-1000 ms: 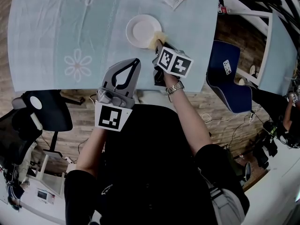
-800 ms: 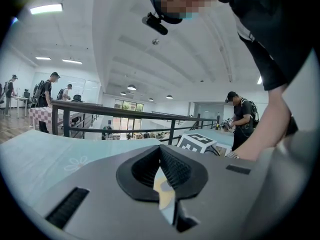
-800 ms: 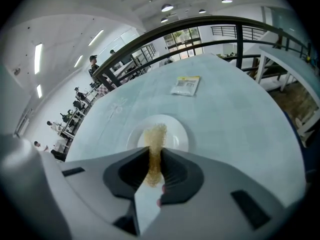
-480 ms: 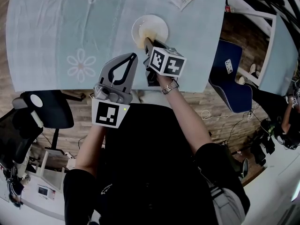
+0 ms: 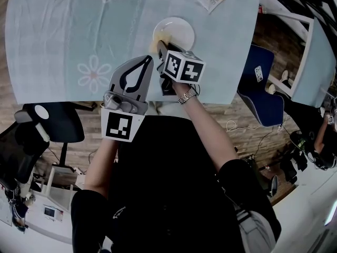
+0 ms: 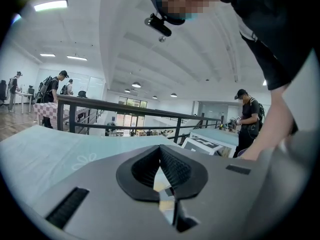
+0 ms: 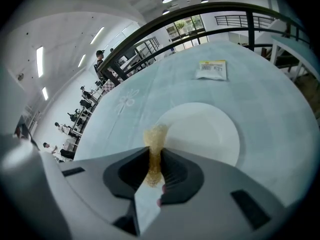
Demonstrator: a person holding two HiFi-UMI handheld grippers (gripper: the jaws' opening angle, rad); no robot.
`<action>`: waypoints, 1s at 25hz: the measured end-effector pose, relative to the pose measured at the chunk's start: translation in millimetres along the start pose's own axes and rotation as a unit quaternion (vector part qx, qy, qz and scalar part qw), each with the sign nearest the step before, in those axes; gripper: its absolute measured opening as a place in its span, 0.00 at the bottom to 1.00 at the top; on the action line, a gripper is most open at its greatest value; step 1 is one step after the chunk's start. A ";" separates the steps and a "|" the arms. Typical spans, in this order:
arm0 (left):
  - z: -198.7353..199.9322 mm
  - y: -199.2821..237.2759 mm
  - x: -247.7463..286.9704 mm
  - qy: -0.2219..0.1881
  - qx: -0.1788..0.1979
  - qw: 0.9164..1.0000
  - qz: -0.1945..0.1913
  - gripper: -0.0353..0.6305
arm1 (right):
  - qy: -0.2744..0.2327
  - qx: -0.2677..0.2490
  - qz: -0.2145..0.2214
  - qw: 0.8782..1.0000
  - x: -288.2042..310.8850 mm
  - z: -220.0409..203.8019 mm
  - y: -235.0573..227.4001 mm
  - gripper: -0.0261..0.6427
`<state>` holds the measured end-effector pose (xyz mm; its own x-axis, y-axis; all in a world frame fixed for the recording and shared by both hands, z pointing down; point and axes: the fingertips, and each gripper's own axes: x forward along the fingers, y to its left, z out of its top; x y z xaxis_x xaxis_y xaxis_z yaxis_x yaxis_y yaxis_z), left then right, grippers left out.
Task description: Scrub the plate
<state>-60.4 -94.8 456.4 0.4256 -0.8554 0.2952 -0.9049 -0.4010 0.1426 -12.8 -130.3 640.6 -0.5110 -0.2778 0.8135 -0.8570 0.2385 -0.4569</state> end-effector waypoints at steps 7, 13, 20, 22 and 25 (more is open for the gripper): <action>-2.7 -2.2 4.5 0.004 0.001 1.000 -0.005 0.07 | 0.001 0.004 0.003 1.000 2.1 -2.8 -13.2 0.13; -1.0 0.2 3.1 -0.001 -0.004 1.000 0.004 0.07 | 0.004 0.003 0.001 1.000 3.4 -7.0 -16.7 0.13; -1.7 -7.9 2.2 0.000 0.003 1.000 -0.001 0.07 | 0.002 0.009 0.005 1.000 0.7 -8.3 -20.1 0.13; -1.4 -9.5 3.1 -0.001 0.004 1.000 -0.001 0.07 | 0.002 0.011 0.006 1.000 0.3 -7.5 -22.0 0.13; -1.0 -11.4 3.2 -0.001 0.004 1.000 -0.001 0.07 | 0.002 0.014 0.006 1.000 0.8 -6.8 -25.3 0.13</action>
<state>-48.8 -92.6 456.7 0.4267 -0.8555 0.2933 -0.9044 -0.4046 0.1356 9.0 -130.2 655.2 -0.5218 -0.2713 0.8088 -0.8518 0.2164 -0.4770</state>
